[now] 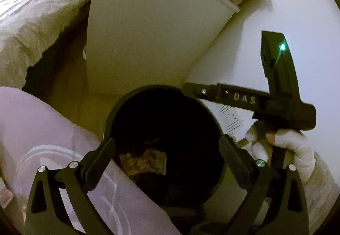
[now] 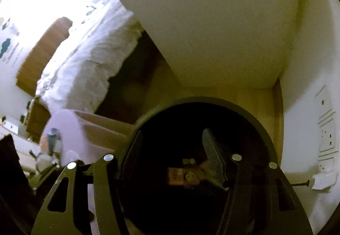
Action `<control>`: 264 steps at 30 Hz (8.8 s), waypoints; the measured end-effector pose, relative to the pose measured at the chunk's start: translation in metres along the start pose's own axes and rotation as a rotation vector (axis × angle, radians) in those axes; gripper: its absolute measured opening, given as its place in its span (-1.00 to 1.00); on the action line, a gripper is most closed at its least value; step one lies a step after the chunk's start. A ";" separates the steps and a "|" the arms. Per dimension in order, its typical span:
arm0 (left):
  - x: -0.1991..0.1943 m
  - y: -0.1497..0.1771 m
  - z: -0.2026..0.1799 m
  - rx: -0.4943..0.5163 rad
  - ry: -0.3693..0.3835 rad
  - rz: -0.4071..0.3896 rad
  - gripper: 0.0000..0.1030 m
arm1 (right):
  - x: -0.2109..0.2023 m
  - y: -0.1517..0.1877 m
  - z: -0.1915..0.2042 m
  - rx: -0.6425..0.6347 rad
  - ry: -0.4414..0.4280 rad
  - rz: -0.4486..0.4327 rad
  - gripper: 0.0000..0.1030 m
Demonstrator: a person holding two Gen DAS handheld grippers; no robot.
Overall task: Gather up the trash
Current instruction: 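Carry both items to the black bin and open both grippers over it, then grasp the tan paper bag with the left gripper while the right grasps a small bottle, then carry both items to the black bin and release them inside, then grasp the green packet with the left gripper while the right grasps a black card, then carry the green packet and black card over the black bin and release them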
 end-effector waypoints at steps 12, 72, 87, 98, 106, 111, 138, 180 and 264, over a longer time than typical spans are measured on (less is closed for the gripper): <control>-0.149 0.047 0.035 -0.096 -0.140 -0.242 0.89 | -0.033 0.041 0.149 -0.247 -0.159 -0.003 0.37; -0.216 0.071 0.052 -0.182 -0.207 -0.355 -0.19 | -0.077 0.057 0.212 -0.405 -0.261 -0.056 -0.78; -0.039 0.002 -0.008 -0.037 0.017 -0.139 -0.19 | -0.029 0.004 0.008 -0.129 0.000 -0.053 -0.78; 0.010 -0.003 -0.011 -0.036 0.036 -0.052 -0.16 | 0.003 0.006 -0.036 -0.052 0.052 -0.012 -0.78; 0.006 -0.006 -0.031 0.077 -0.026 -0.071 0.76 | 0.002 0.005 -0.049 -0.007 0.076 0.000 0.26; -0.012 -0.001 -0.032 0.075 -0.031 -0.084 0.80 | -0.010 0.007 -0.036 0.000 0.056 -0.014 0.28; -0.201 0.193 0.125 -0.246 -0.532 -0.142 0.80 | 0.002 0.182 0.286 -0.658 -0.353 0.201 -0.13; -0.269 0.213 0.161 -0.379 -0.451 -0.319 -0.85 | 0.082 0.201 0.365 -0.602 -0.383 0.263 -0.94; -0.078 0.094 0.126 -0.332 -0.197 -0.065 -0.86 | 0.035 0.102 0.139 -0.125 -0.636 0.418 -0.95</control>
Point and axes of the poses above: each gripper's, at about its wrist camera, not at the fingertips, and x roughly the way its jaws point, z to its left, y to its underside, the point moved 6 cm from there along x, roughly the way its jaws point, and after that the axes turned 11 degrees about x, right-handed, at the moved point
